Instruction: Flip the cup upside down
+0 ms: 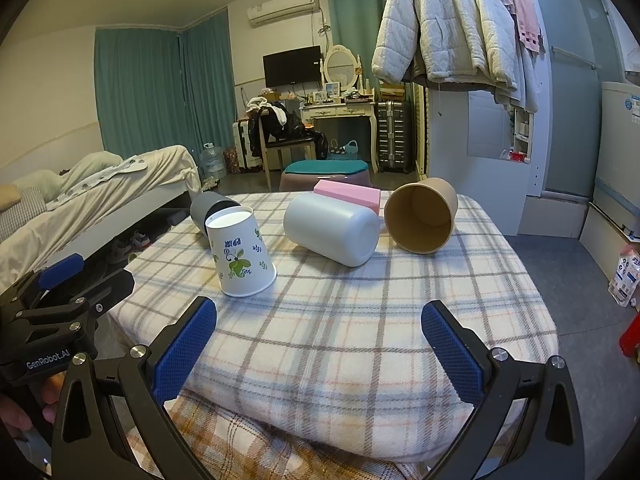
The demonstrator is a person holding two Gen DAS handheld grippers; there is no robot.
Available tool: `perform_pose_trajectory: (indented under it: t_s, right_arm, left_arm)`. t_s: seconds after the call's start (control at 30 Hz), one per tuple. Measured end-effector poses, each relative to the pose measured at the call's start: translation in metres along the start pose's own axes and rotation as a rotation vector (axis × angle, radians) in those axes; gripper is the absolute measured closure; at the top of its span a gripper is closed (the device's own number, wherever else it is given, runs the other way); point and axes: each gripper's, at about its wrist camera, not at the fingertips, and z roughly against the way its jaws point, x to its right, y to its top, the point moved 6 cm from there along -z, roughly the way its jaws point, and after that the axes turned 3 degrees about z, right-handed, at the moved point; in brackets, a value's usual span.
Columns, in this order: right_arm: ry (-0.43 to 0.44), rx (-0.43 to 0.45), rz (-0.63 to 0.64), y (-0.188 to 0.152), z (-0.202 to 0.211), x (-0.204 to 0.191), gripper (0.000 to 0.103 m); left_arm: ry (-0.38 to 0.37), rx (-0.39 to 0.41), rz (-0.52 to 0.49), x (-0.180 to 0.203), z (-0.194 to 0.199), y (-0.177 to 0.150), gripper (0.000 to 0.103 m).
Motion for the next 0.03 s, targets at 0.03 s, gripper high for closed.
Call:
perform_pose_trajectory:
  t_s: [0.03]
  right_arm:
    - [0.001, -0.002, 0.000, -0.0004, -0.0003, 0.0000, 0.000]
  left_arm:
    - [-0.003, 0.000, -0.003, 0.0001, 0.0002, -0.0001, 0.000]
